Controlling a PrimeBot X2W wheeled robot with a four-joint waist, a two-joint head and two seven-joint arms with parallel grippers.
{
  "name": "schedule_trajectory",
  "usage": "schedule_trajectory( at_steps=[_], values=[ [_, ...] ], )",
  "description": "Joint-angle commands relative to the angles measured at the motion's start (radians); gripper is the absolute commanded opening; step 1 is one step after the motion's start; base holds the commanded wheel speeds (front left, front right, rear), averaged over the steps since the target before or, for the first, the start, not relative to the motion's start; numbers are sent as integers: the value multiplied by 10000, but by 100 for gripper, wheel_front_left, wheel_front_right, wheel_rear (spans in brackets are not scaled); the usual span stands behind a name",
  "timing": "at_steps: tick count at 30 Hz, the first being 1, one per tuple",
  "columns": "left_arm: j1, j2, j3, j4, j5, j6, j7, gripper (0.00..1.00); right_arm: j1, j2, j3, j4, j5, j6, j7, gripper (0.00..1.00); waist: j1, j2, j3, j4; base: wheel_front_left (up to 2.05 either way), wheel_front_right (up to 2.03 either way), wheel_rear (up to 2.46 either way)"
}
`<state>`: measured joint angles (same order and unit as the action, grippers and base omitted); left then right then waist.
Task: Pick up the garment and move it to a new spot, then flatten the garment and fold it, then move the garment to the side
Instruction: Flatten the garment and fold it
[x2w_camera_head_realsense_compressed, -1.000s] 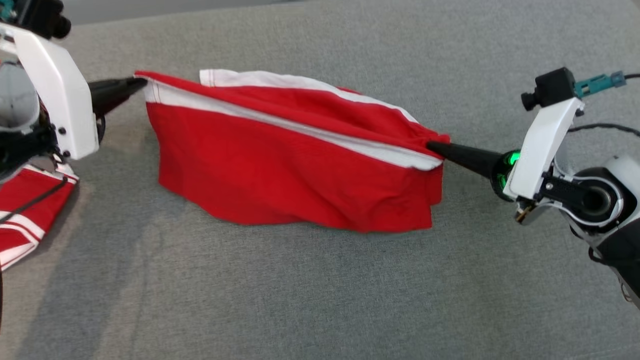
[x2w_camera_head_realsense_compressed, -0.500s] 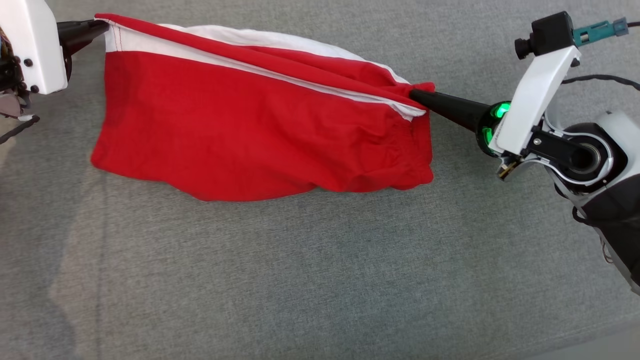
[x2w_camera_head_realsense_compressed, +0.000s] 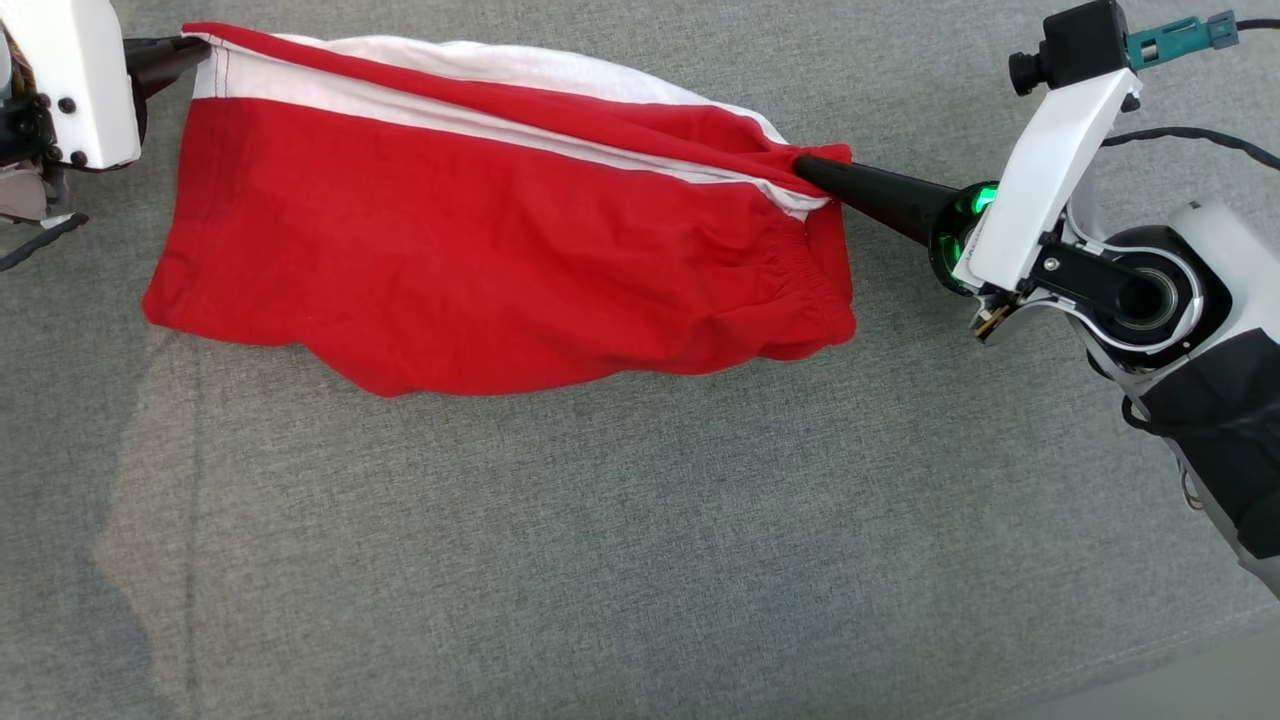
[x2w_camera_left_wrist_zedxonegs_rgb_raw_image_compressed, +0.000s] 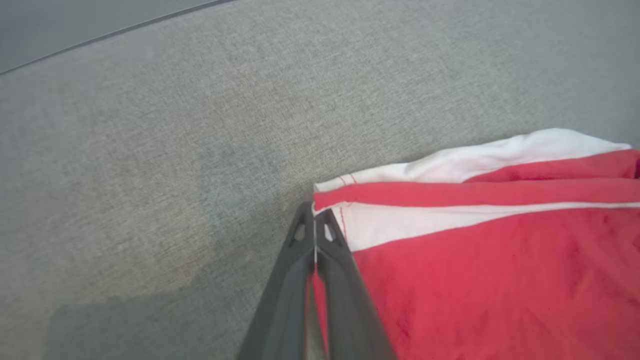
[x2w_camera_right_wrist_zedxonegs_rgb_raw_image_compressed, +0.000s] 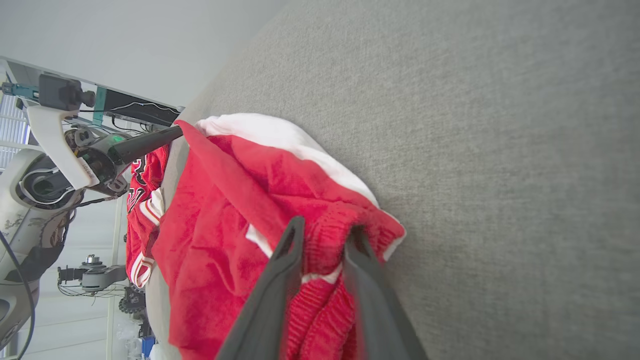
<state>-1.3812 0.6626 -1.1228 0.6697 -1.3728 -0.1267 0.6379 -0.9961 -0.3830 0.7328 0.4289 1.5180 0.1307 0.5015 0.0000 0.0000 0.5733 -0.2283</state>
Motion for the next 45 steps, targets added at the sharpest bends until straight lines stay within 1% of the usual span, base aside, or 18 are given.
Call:
schedule_trajectory(
  at_steps=[1,2,11,15,23,26,31,35,42,45],
  values=[
    [-132,-7,-27,95,19,-42,-25,71,-83,9,-16,-35,-60,4,-98,82,0,0,-42,29,0,0,0],
    [-143,-26,-29,110,24,-46,-71,100,-65,12,-20,-60,-55,4,-109,100,0,0,-68,42,0,0,0],
    [85,-99,-64,-8,-203,-45,-270,100,136,-154,-155,-94,-65,5,-236,100,0,0,-491,125,0,0,0],
    [446,24,-205,-280,-258,-44,-508,100,461,-322,-312,-226,-18,5,-493,100,0,0,-989,127,0,0,0],
    [1248,393,-411,-506,-628,-45,-497,100,1316,-601,-527,-566,-157,5,-1330,100,0,0,-1747,42,0,0,0],
    [1619,491,-511,-347,-825,-46,-300,100,1681,-673,-630,-837,-138,5,-1677,100,0,0,-1885,-24,0,0,0],
    [2023,721,-362,80,-1372,-46,19,100,2227,-871,-694,-1348,-120,5,-2029,100,0,0,-1801,-289,0,0,0],
    [2130,874,-300,482,-1730,100,507,100,2532,-1104,-639,-1695,-417,5,-2271,100,0,0,-1659,-568,0,0,0],
    [2454,1003,-114,874,-2454,261,1240,100,3072,-1268,-596,-2678,-795,5,-2716,100,0,0,-1473,-1017,0,0,0],
    [2663,894,6,857,-2849,251,1506,100,3341,-1378,-642,-3119,-898,5,-2910,100,0,0,-1365,-1132,0,0,0]
  ],
)
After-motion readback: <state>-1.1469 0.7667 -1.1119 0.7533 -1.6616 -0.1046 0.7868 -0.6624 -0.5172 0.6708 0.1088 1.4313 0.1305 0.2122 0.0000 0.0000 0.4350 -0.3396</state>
